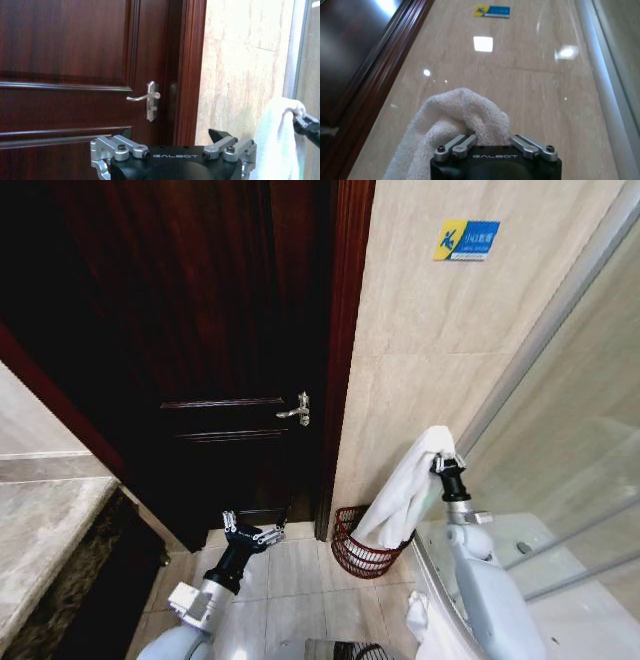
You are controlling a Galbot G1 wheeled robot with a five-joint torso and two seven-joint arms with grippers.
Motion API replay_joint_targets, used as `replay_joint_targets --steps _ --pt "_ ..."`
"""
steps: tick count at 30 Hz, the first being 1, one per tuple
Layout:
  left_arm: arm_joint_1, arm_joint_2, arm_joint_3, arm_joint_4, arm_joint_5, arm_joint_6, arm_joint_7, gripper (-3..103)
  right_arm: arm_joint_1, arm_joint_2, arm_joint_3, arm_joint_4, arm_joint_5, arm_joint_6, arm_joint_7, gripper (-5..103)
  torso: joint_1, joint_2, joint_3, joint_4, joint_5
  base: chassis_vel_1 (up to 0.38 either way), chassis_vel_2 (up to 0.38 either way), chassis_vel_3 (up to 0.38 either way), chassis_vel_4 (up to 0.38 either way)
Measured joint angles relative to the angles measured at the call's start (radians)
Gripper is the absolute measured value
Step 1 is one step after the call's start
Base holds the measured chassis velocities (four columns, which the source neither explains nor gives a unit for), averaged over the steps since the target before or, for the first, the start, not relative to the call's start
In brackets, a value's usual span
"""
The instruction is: Discard the used towel into the hamper.
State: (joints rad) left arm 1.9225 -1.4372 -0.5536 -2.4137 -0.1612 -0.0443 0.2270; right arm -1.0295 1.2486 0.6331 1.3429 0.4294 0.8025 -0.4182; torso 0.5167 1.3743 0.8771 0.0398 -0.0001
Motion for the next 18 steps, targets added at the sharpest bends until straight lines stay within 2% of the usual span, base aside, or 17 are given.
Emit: replay_joint_targets --steps 4,18 --pt "0.0 0.0 0.0 0.0 0.0 0.0 0.0 100 0.024 0.008 -0.01 -0.061 -0.013 0.02 -0.004 8 0.0 0.0 0.0 0.0 -0.0001 0.0 0.0 0.0 0.0" --pt "0.0 0.0 0.0 0.0 0.0 0.0 0.0 100 0.075 0.028 -0.007 -0.268 -0.071 0.024 -0.036 8 0.0 0.0 0.0 -0.0001 0.0 0.0 0.0 0.0 0.0"
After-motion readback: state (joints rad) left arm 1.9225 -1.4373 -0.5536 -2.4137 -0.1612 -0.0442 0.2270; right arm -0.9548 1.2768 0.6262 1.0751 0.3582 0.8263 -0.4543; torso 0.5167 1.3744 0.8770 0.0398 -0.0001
